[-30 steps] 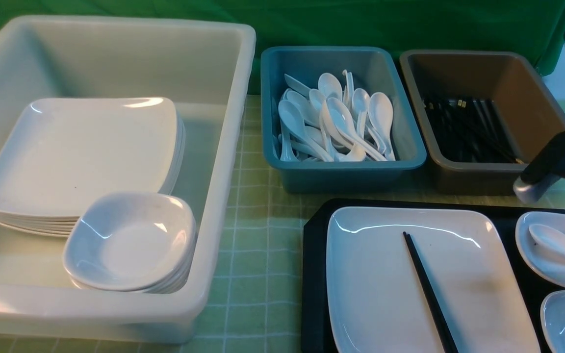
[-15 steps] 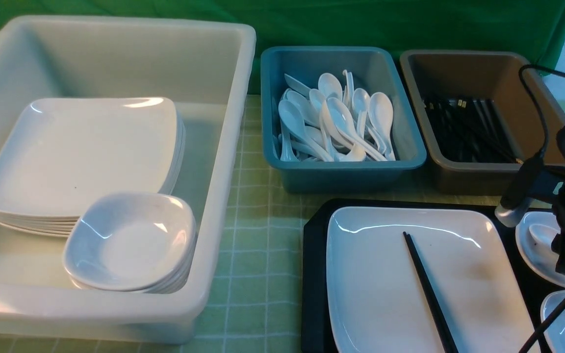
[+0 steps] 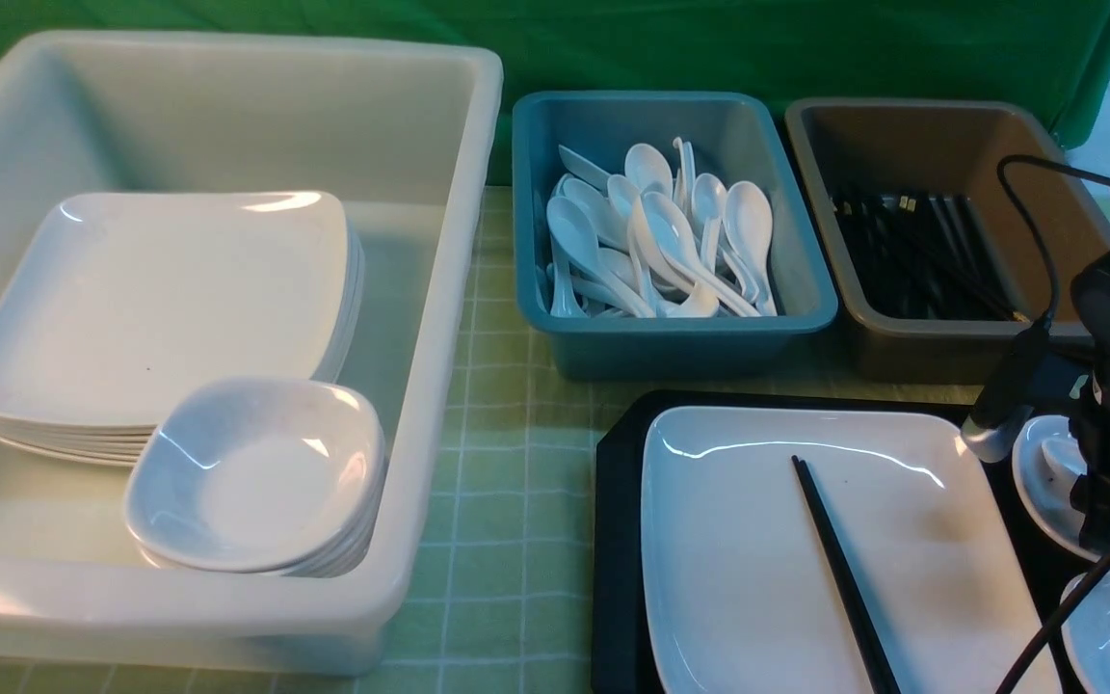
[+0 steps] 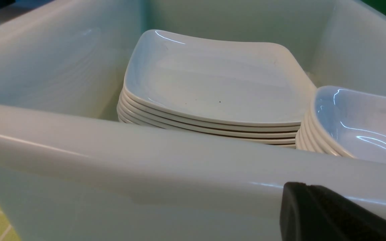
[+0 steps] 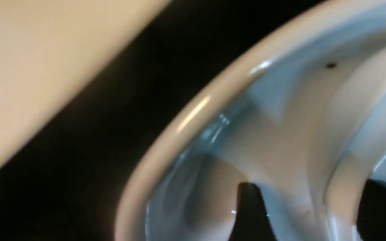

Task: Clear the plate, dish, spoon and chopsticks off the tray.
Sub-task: Use the right arm to grab a soup spoon from the plate

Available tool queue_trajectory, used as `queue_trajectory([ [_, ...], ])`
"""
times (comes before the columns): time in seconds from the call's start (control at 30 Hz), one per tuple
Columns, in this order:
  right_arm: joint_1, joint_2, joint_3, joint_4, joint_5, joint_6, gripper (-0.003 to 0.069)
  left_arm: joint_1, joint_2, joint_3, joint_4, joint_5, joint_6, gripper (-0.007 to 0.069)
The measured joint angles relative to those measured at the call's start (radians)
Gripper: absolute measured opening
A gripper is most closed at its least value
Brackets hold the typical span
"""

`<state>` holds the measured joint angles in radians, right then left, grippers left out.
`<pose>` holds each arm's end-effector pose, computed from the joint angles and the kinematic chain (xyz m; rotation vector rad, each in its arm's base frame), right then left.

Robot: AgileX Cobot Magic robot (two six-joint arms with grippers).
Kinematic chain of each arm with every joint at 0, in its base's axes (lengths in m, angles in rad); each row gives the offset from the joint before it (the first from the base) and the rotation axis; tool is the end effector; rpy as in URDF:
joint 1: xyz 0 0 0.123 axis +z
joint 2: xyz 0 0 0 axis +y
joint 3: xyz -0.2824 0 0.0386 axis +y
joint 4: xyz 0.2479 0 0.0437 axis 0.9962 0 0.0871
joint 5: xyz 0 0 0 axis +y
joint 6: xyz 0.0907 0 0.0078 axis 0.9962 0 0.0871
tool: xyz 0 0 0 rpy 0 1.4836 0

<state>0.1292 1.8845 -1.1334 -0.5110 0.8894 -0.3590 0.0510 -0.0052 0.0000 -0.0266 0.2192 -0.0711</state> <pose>0.3435 0.0097 0.1586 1.2037 -2.8044 0.6144 0.0553 0.0023 0.1935 -0.1213 1.6933 -0.0393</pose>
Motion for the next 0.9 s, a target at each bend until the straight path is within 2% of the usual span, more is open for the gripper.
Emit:
queue_trajectory([
  [0.27,0.000,0.000,-0.001,0.000,0.004,0.006,0.0417,0.000,0.000,0.000,0.000,0.000,0.000,-0.0004],
  [0.5,0.001,0.000,-0.068,0.003,0.088,0.046,0.0417,0.000,0.000,0.000,0.000,0.000,0.000,-0.0004],
  [0.63,0.001,0.000,-0.089,0.004,0.080,0.098,0.0417,0.000,0.000,0.000,0.000,0.000,0.000,-0.0004],
  [0.9,0.001,0.049,-0.089,0.004,0.065,0.106,0.0417,0.000,0.000,0.000,0.000,0.000,0.000,-0.0004],
])
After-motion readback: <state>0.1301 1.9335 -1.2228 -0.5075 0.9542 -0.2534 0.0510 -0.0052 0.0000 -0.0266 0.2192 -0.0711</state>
